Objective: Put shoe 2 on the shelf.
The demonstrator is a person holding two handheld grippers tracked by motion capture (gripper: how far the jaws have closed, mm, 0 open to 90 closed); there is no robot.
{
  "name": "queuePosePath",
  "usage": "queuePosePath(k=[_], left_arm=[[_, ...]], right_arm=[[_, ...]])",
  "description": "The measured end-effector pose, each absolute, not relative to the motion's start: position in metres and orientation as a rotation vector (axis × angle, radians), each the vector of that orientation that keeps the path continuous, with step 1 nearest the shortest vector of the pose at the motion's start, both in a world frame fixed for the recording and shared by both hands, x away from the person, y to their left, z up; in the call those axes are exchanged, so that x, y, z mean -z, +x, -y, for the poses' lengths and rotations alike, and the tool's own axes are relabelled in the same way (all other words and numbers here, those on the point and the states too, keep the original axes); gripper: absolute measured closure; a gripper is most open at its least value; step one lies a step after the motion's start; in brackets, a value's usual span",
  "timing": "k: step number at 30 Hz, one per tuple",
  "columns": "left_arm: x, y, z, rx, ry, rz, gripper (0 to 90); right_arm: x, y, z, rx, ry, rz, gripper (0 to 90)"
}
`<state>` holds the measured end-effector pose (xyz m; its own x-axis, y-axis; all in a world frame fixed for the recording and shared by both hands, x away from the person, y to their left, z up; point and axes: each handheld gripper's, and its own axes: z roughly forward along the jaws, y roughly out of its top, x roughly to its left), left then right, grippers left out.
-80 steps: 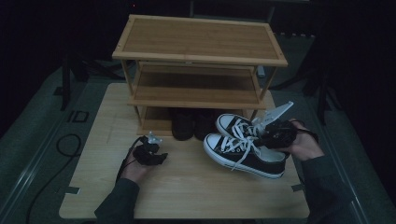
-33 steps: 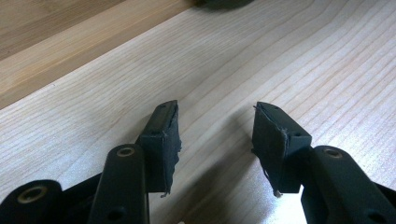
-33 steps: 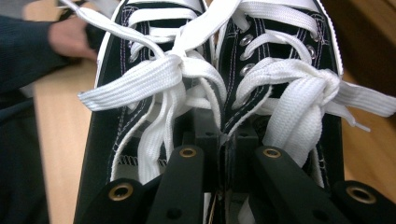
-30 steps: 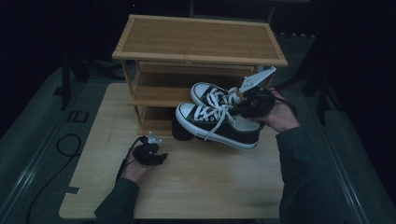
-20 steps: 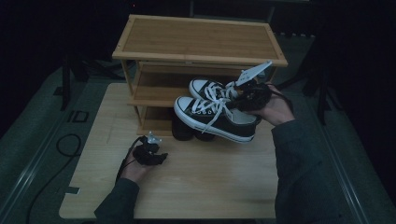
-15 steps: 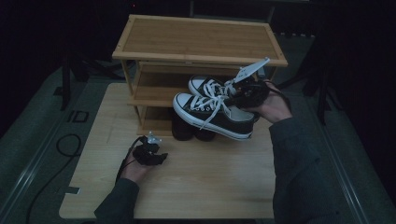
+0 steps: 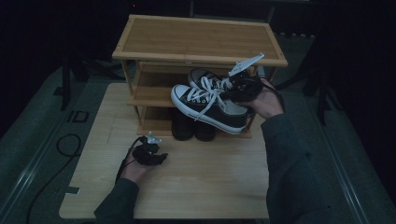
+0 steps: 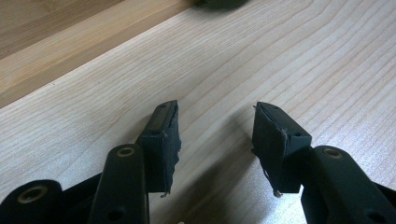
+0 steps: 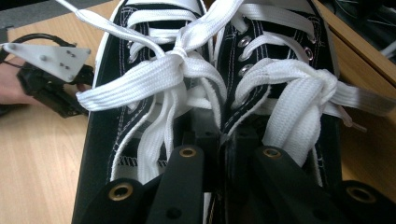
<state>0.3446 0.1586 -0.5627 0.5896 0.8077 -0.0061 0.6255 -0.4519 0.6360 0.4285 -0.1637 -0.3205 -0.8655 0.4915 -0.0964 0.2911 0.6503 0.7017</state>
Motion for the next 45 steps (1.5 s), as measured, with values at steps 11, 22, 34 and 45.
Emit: queuePosePath(k=[11, 22, 34, 45], left_arm=[[0.563, 0.345, -0.159, -0.398, 2.225, -1.131, 51.5], [0.563, 0.345, -0.159, -0.398, 2.226, -1.131, 51.4], [0.563, 0.344, -0.158, -0.402, 2.225, -1.133, 51.4], [0.563, 0.344, -0.159, -0.400, 2.230, -1.129, 51.3]], right_arm=[[0.324, 0.435, 0.161, -1.033, 0.715, -2.510, 85.8], [0.330, 0.432, 0.157, -1.000, 0.785, -2.405, 85.8], [0.339, 0.426, 0.157, -1.004, 0.939, -2.267, 85.8], [0.337, 0.419, 0.142, -0.890, 1.018, -2.176, 68.5]])
